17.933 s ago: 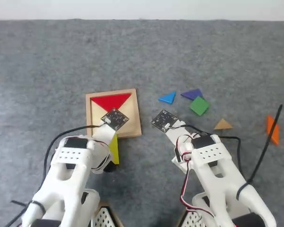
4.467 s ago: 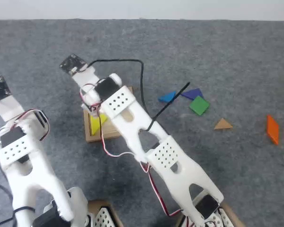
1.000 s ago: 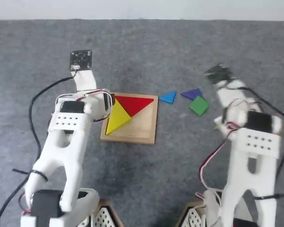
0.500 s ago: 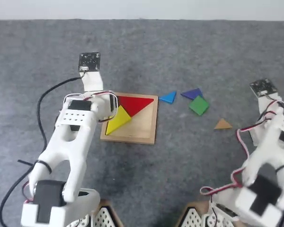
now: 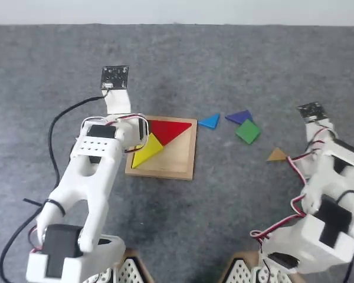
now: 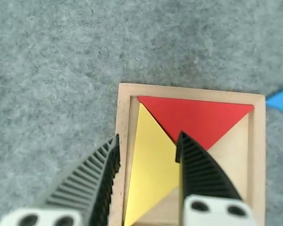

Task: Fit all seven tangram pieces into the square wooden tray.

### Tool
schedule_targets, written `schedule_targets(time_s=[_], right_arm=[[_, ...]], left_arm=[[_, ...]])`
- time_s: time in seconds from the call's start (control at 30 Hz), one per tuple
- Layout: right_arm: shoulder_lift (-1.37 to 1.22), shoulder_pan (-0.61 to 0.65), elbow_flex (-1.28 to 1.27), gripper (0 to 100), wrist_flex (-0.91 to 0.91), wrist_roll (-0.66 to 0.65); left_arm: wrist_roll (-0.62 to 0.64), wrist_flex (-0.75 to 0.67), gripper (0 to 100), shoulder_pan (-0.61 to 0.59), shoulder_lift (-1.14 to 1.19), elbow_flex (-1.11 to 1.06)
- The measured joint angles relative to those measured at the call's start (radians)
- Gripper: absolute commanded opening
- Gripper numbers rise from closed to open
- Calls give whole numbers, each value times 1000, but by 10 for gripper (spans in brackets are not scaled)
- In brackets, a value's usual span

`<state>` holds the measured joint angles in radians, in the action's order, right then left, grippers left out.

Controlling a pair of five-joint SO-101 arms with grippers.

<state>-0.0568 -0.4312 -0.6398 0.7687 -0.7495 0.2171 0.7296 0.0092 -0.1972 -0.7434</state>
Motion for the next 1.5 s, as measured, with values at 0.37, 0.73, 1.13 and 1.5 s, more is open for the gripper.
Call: schedule_targets(time_s=[0.37,0.73,1.13,1.5], right_arm=[[0,31,-25,325,-17,14],[26,-20,-28,325,-17,34],[2,-94,40,325,-12,31],[-41,-104,66,325,-15,5]], left_arm=[[0,0,188,3,0,0],[0,0,188,0,0,0],[-6,0,188,0,0,0],[-6,0,188,0,0,0]])
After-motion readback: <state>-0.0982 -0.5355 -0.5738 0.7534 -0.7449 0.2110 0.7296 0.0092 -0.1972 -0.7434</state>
